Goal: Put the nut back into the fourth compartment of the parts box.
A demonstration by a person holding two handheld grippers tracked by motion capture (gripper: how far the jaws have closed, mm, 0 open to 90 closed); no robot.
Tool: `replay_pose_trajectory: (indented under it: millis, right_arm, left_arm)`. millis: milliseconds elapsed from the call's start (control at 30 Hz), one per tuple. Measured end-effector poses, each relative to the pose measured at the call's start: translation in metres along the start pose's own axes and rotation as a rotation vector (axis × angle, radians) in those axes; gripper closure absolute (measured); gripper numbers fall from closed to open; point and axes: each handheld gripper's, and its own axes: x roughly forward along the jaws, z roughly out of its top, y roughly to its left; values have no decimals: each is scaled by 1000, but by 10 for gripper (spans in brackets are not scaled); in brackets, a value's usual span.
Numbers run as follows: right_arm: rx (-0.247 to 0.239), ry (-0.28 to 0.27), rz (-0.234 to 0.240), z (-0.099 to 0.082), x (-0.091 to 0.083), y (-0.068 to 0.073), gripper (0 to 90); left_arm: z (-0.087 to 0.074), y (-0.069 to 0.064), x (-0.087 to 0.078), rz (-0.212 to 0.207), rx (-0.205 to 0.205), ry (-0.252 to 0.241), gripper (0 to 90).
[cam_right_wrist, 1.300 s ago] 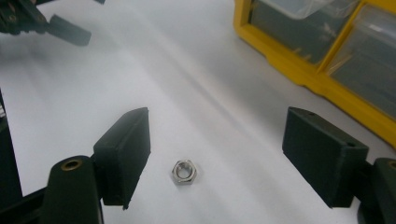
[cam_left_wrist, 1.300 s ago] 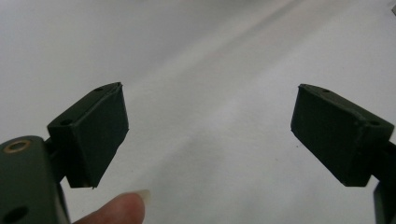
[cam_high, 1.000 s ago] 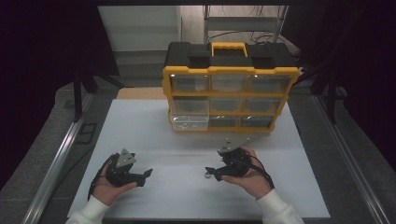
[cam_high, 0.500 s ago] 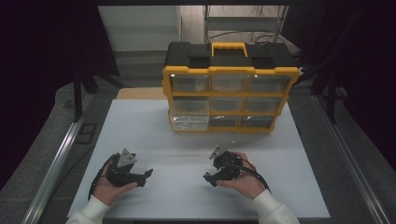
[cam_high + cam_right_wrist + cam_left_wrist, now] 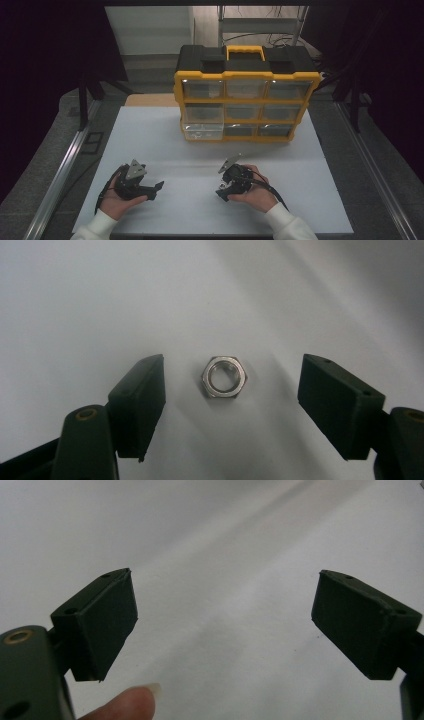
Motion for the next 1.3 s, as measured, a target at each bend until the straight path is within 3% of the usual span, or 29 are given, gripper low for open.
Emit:
replay_pose_trajectory:
  millis: [267, 633, 1300]
  right_arm:
    - [-4, 30, 2, 2, 7, -1, 390]
    - [-31, 41, 19, 4, 6, 2, 676]
    - [-44, 51, 17, 6, 5, 4, 707]
  left_arm:
    - [0, 0, 0, 1, 5, 5, 119]
    - [0, 0, 0, 1, 11, 7, 119]
    - [0, 0, 0, 0, 11, 7, 119]
